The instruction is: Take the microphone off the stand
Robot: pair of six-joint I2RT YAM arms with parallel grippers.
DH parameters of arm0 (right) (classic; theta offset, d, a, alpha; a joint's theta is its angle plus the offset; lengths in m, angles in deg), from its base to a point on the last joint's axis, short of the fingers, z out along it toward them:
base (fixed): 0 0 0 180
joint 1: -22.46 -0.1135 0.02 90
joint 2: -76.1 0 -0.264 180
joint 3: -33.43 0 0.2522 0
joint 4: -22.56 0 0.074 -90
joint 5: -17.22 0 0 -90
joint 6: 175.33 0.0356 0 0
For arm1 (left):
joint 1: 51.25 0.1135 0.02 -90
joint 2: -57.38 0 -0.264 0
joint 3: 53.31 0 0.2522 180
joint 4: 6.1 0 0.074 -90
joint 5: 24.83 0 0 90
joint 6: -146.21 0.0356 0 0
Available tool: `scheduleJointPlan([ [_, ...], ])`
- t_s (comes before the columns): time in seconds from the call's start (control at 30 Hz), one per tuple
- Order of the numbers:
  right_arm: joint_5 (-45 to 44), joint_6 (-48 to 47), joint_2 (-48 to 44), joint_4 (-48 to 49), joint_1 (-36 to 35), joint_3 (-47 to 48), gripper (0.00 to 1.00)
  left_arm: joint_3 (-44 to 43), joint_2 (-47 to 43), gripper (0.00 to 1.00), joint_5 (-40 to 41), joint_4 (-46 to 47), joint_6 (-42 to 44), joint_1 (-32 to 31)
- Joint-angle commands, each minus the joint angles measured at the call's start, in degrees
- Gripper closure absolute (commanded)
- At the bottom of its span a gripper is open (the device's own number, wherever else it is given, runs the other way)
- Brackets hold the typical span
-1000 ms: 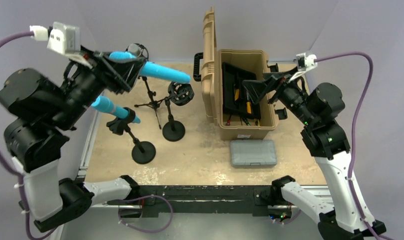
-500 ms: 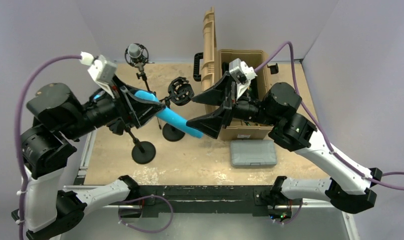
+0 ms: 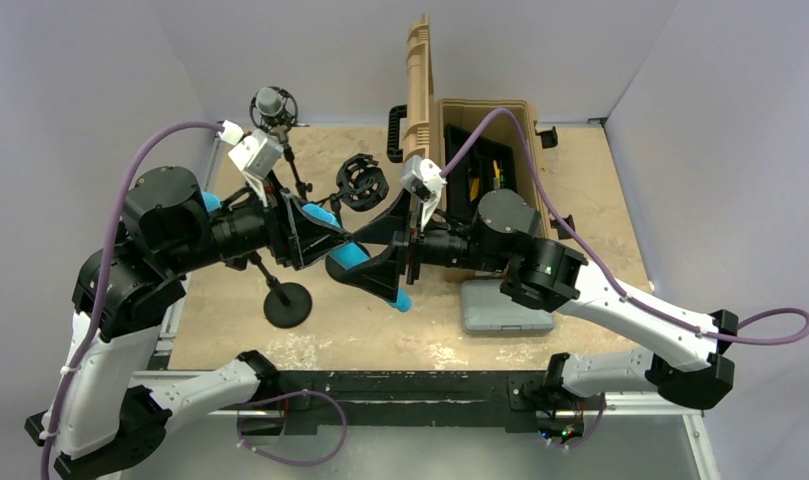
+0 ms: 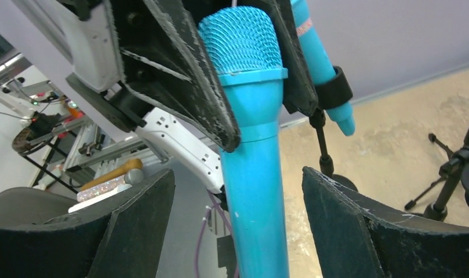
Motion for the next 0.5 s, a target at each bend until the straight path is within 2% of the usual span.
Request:
scheduleJointPlan([
  [0.0, -4.05, -1.25, 0.16, 0.06, -1.11, -0.68, 0.23, 0.45, -1.19, 1.00, -1.13, 3.82, -1.53, -0.11],
  [0.13, -5.36, -1.08, 0.39, 0.25, -1.34, -2.09, 0.26, 0.80, -2.12, 1.00, -1.04, 4.09, -1.75, -0.15],
  [0.27, -5.43, -0.64, 0.15, 1.29, -1.43, -2.97, 0.35, 2.18, -3.02, 1.00, -0.77, 4.54, -1.89, -0.17],
  [0.4, -6.15, -0.57, -0.33, 1.81, -1.48, -3.17, 0.51, 2.77, -3.18, 1.00, -0.38, 4.73, -2.13, -0.16],
  [0.47, -6.45, -0.63, -0.63, 2.13, -1.50, -3.39, 0.64, 2.93, -3.43, 1.00, 0.23, 4.97, -2.45, -0.11],
])
